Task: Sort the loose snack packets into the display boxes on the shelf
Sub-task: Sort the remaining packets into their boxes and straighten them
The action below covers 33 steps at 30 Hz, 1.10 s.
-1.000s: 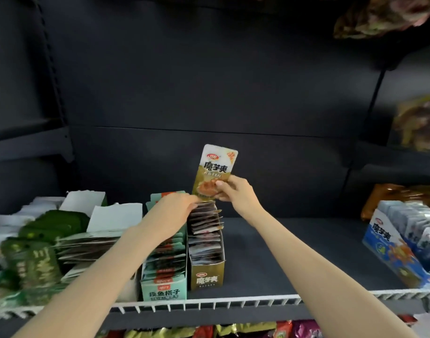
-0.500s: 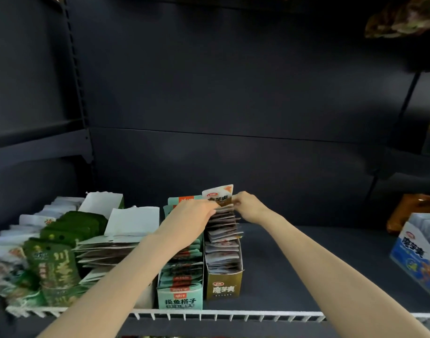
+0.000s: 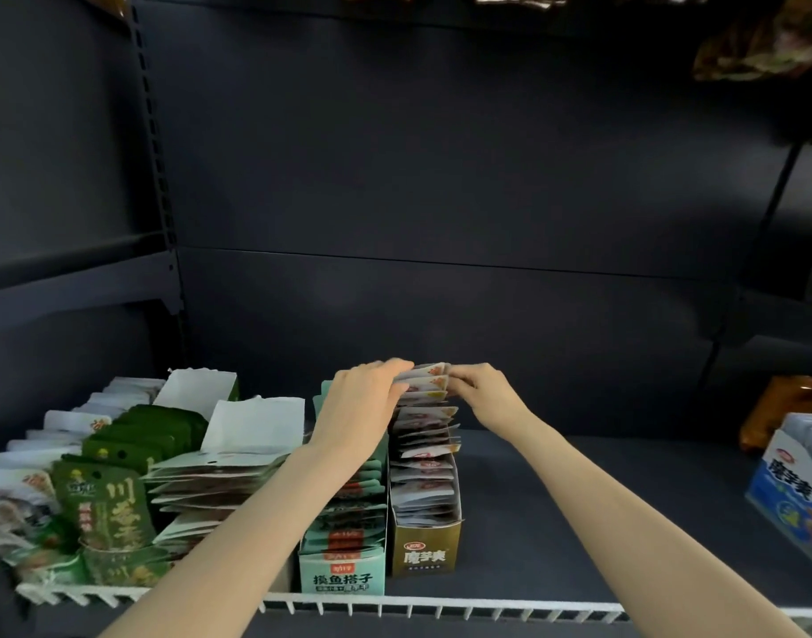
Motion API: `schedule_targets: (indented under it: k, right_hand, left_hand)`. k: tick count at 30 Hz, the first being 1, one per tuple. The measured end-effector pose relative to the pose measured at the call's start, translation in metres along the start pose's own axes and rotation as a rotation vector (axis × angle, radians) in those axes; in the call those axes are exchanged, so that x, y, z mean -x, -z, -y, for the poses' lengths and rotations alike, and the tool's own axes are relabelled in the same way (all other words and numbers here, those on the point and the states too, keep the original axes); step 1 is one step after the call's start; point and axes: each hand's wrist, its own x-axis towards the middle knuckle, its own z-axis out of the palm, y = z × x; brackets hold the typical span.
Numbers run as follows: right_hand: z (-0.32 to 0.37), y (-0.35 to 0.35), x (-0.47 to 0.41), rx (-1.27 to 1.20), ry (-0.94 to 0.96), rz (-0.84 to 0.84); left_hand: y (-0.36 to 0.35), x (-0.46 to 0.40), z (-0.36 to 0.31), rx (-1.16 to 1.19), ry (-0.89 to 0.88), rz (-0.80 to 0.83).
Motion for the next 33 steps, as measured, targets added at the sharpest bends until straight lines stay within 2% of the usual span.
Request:
schedule_targets:
  k: [4, 7, 9, 13, 15, 19, 23, 28, 33]
  right_hand:
    - [-0.002, 0.003, 0.001, 0.043, -0.017, 0.020]
    - [-0.004, 0.008, 0.002, 0.069, -0.025, 0.128]
    - [-0.005, 0.010, 0.005, -0.016, -0.020, 0.200]
    - [-0.005, 0.014, 0.012, -0.260, -0.042, 0.289]
    - [-0.008, 0.012, 0.011, -0.287, -0.031, 0.269]
    - [-0.012, 0.003, 0.004, -0.232, 0.015, 0.099]
    - [-0.012, -0.004, -0.001, -0.197, 0.029, -0.005]
    - [-0.017, -0.005, -0.001, -0.174, 0.027, 0.108]
    - [-0.018, -0.011, -0.005, -0.155, 0.043, 0.047]
  left_hand:
    - [0.002, -0.005, -0.001, 0.016, -0.024, 0.093]
    - [0.006, -0.005, -0.002, -0.041, -0.040, 0.204]
    - [0.006, -0.005, -0.003, -0.127, -0.045, 0.228]
    - [0.003, -0.009, -0.002, -0.111, -0.031, 0.203]
    - [0.001, -0.012, -0.001, -0.115, -0.046, 0.157]
    - [0.000, -0.017, -0.002, -0.104, -0.042, 0.067]
    - [-0.004, -0.026, 0.004, -0.181, -0.051, 0.063]
    - [-0.004, -0.030, 0.006, -0.121, 0.022, 0.209]
    - [-0.008, -0.034, 0.006, 0.038, 0.121, 0.220]
